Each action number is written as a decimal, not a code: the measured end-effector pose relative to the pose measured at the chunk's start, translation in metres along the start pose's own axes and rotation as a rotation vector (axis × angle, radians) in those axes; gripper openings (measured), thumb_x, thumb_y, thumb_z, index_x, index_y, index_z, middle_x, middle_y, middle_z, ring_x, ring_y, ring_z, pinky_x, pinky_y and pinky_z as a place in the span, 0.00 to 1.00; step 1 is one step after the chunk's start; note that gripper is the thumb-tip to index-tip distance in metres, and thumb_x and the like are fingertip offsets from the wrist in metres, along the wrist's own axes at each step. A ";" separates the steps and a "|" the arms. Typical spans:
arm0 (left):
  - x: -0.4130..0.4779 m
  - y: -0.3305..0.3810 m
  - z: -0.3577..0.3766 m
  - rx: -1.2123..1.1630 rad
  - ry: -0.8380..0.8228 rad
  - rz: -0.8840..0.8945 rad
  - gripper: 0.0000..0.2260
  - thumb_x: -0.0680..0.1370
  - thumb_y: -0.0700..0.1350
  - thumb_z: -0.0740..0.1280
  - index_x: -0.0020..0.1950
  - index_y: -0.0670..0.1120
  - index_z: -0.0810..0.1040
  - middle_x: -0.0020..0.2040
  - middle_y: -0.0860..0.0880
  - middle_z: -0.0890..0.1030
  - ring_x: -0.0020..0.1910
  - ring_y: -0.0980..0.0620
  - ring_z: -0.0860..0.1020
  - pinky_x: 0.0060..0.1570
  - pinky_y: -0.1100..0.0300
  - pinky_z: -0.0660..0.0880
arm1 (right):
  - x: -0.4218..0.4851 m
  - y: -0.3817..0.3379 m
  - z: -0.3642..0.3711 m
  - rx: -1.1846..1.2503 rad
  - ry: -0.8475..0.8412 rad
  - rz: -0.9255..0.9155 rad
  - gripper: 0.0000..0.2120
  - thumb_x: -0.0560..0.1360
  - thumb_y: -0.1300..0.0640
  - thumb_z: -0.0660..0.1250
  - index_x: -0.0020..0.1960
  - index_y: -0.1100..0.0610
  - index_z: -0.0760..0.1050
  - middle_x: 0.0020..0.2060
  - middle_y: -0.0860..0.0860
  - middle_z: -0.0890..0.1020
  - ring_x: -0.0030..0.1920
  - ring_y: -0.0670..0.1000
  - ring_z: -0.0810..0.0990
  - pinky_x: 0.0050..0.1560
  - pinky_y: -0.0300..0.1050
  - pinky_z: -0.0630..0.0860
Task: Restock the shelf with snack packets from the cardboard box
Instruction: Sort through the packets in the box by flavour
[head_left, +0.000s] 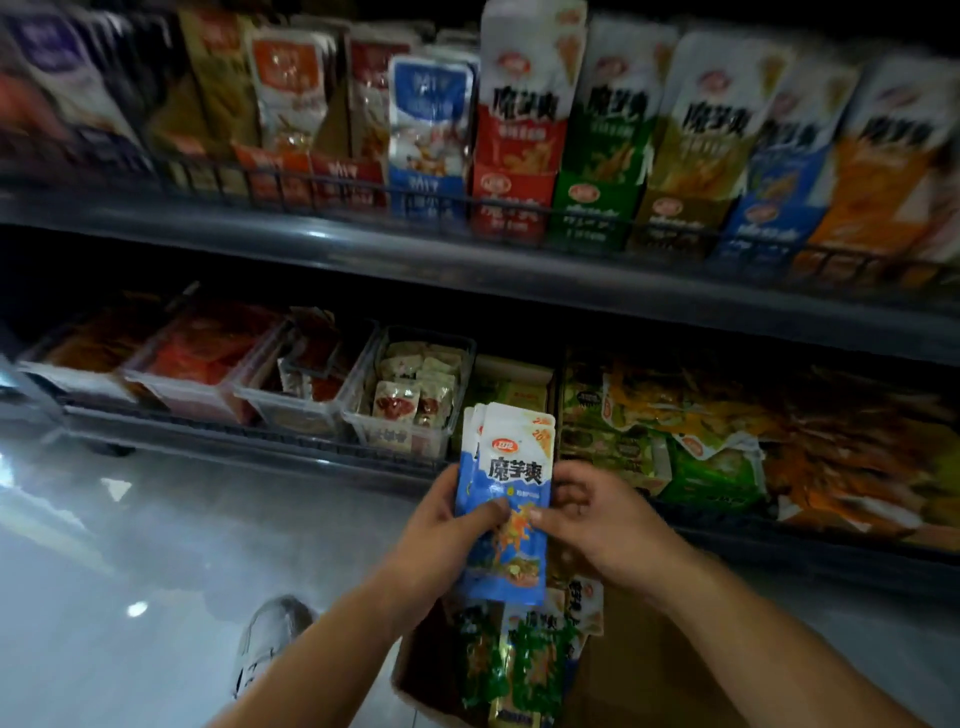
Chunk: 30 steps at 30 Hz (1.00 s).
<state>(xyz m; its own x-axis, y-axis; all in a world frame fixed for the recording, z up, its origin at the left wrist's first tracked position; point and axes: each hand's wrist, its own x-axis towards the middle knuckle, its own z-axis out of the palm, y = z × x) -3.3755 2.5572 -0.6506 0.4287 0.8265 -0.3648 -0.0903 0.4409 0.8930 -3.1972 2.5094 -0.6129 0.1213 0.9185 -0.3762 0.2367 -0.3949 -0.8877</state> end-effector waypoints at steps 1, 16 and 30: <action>-0.002 0.012 0.005 0.013 -0.019 0.028 0.15 0.80 0.36 0.68 0.66 0.48 0.75 0.57 0.44 0.86 0.56 0.40 0.85 0.60 0.38 0.80 | -0.004 -0.010 -0.004 0.001 0.011 -0.034 0.16 0.77 0.60 0.71 0.64 0.52 0.74 0.51 0.46 0.85 0.47 0.43 0.85 0.38 0.37 0.79; -0.006 0.156 0.120 0.305 -0.314 0.333 0.15 0.85 0.36 0.57 0.66 0.54 0.72 0.56 0.53 0.84 0.51 0.56 0.84 0.47 0.55 0.84 | -0.044 -0.123 -0.110 -0.012 0.262 -0.384 0.21 0.75 0.63 0.73 0.64 0.49 0.72 0.53 0.49 0.86 0.50 0.45 0.85 0.42 0.40 0.81; 0.074 0.266 0.231 0.846 0.078 0.974 0.18 0.82 0.43 0.69 0.72 0.49 0.74 0.59 0.50 0.82 0.58 0.50 0.81 0.56 0.55 0.80 | -0.006 -0.202 -0.246 -0.441 0.716 -0.736 0.24 0.77 0.56 0.72 0.70 0.52 0.69 0.61 0.44 0.78 0.61 0.44 0.76 0.60 0.44 0.76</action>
<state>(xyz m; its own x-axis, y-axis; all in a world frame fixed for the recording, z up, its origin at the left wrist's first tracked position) -3.1603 2.6546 -0.3789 0.4523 0.7111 0.5383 0.2718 -0.6848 0.6762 -3.0088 2.5792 -0.3666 0.3045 0.7649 0.5676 0.7832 0.1381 -0.6062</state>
